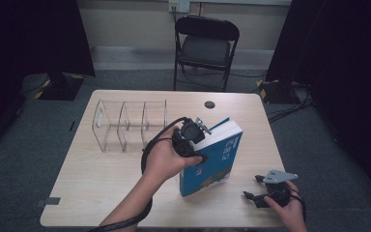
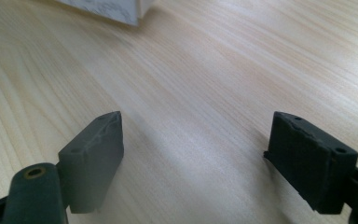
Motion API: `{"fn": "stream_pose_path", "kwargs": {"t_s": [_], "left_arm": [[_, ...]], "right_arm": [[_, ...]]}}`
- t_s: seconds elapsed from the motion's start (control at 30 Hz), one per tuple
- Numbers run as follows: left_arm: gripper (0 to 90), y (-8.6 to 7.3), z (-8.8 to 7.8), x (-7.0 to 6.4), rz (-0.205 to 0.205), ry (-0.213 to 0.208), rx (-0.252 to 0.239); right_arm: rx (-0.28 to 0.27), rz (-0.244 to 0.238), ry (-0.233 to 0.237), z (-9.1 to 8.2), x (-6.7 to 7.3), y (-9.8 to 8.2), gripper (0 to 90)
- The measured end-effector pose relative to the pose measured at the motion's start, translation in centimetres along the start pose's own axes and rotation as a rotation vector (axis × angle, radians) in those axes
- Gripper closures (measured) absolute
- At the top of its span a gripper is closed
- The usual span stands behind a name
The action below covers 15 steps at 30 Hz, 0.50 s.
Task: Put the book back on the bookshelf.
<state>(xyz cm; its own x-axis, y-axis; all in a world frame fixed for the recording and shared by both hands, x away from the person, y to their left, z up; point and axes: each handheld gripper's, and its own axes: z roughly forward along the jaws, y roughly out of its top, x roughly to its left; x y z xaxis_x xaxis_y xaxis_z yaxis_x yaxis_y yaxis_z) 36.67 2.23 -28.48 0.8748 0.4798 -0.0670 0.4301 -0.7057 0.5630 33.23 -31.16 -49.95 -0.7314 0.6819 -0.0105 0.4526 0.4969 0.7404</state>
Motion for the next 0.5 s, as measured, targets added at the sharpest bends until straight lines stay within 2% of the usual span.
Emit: {"fn": "stream_pose_path", "kwargs": {"t_s": [0.3, 0.5], "left_arm": [[62.0, -1.2, -1.4, 0.9, -0.026, 0.039, 0.026], [62.0, -2.1, -2.1, 1.6, -0.056, 0.041, 0.029]], "right_arm": [[0.000, 0.000, 0.000, 0.0, 0.0, 0.0, 17.8], [0.001, 0.002, 0.001, 0.0, 0.0, 0.0, 17.8]]}}
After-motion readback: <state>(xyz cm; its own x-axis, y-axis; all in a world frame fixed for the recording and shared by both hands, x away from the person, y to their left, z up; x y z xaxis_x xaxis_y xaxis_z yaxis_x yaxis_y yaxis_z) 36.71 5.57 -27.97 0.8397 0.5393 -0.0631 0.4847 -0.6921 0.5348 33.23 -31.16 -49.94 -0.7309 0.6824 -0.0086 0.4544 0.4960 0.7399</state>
